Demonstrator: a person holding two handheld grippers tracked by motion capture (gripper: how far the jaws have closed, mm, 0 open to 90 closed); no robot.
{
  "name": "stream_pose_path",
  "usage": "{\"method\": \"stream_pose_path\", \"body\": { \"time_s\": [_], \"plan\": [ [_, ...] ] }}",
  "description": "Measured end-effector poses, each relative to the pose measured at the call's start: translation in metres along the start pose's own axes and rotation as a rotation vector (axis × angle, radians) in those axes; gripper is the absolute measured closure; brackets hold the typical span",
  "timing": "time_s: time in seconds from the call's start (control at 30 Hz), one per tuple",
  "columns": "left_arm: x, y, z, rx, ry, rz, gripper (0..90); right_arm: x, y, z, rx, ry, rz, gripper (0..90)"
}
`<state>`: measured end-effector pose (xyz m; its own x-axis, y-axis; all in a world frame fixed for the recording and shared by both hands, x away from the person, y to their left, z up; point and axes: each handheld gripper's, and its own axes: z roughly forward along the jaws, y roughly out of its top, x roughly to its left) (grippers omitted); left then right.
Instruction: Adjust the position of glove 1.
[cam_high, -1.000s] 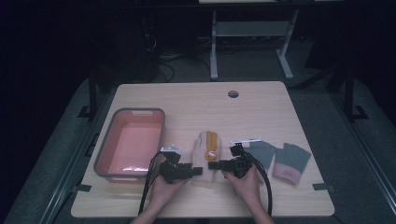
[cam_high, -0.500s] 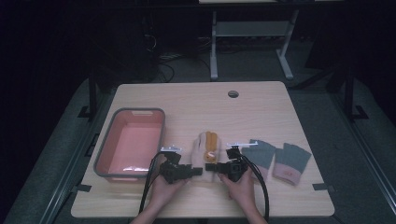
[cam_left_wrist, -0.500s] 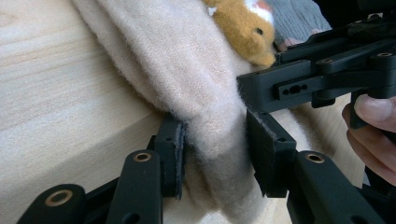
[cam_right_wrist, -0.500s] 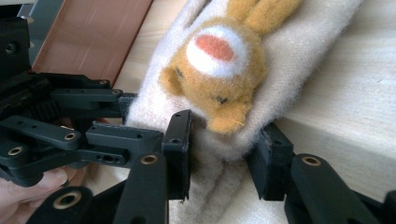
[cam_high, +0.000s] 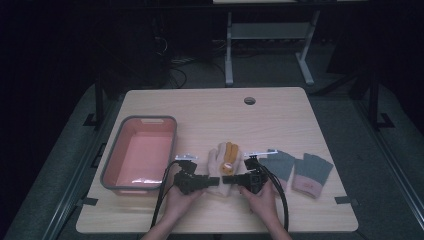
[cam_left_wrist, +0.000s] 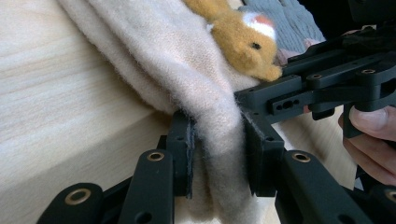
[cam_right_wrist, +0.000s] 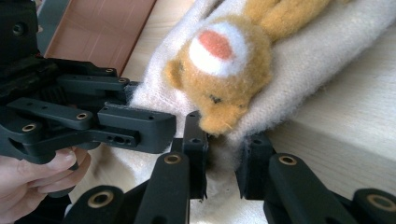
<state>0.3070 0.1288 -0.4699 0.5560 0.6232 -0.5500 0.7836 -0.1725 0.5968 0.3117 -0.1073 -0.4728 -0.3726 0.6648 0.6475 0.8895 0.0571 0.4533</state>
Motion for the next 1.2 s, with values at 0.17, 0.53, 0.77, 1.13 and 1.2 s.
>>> {"method": "stream_pose_path", "body": {
  "time_s": [0.17,0.53,0.77,1.13,1.2],
  "plan": [
    [0.000,0.001,0.001,0.008,0.000,0.003,67.6,-0.002,0.001,-0.002,0.000,0.006,0.010,77.5],
    [0.001,-0.001,0.001,0.017,0.005,0.002,68.9,-0.001,0.000,-0.005,-0.028,-0.056,0.027,60.6],
    [0.004,0.000,0.002,0.016,-0.001,-0.022,68.8,-0.004,0.001,0.001,-0.043,-0.044,0.093,67.0],
    [0.002,0.002,0.002,0.005,-0.012,-0.034,69.1,-0.003,0.006,-0.001,-0.025,-0.011,0.052,81.8],
    [0.000,0.003,0.001,0.000,-0.017,-0.034,69.1,-0.001,0.007,-0.003,-0.025,-0.017,0.037,81.8]
  ]
}}
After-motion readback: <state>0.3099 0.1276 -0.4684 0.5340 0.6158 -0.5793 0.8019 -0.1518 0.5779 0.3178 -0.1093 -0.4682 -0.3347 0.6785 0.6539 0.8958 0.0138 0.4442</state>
